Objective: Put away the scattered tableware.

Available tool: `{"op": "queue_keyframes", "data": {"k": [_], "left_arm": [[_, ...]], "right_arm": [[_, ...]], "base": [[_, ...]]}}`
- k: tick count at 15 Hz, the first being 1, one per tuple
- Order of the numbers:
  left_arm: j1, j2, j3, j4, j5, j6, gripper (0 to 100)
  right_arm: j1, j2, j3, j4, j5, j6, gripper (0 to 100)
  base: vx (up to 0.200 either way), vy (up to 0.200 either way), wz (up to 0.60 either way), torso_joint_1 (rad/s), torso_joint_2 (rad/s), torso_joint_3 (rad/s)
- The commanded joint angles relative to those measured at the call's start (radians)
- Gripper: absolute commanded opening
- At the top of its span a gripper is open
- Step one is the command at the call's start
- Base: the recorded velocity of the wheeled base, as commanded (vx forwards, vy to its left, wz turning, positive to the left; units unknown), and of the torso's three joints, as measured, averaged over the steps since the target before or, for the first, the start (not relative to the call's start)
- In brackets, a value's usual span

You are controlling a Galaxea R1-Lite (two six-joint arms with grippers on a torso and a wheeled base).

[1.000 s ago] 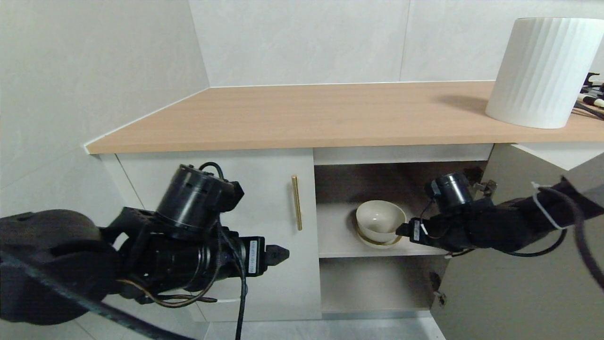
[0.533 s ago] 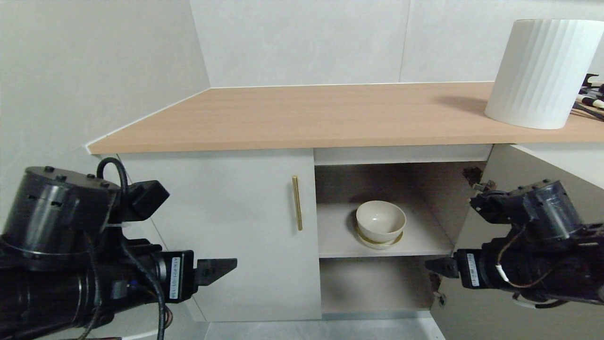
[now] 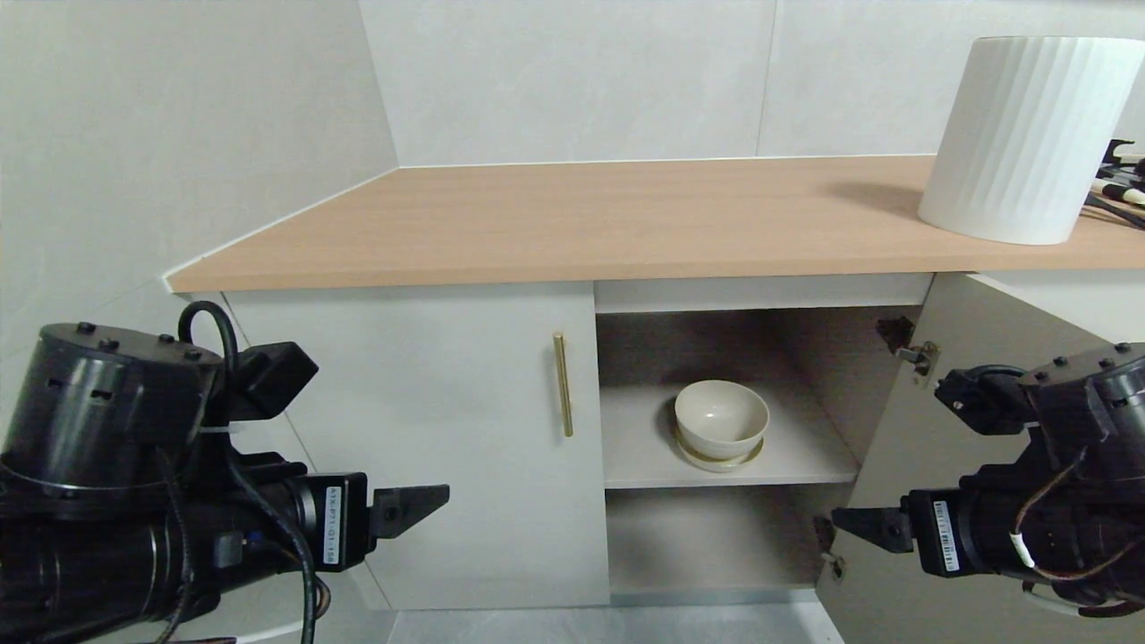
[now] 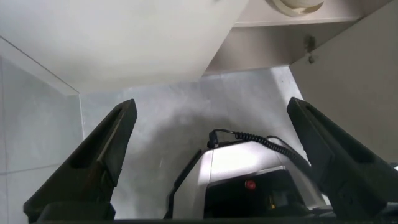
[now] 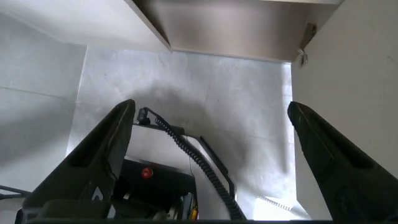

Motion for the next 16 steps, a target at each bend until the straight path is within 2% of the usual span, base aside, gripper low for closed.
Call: {"op": "queue_keyframes", "data": {"k": [1,12,16], "left_arm": [[0.001,0.009,0.003,0.001,0.001,-0.001,100],[-0.001,0.014,0.005,0.003,0.001,-0.001,100],[-0.001,0.012,0.005,0.001,0.001,-0.001,100]], "right_arm": [[0.001,0.000,0.003,0.000,0.000,0.001,100],[0.003,0.008,0.019,0.000,0.000,-0.013,100],[0.003,0.011,0.021,0.000,0.000,-0.013,100]], "base": [[-0.200,0.000,0.00,0.012,0.00,0.002],[-0.200,0.000,0.00,0.003,0.00,0.002],[0.000,0.000,0.00,0.000,0.00,0.000]]}}
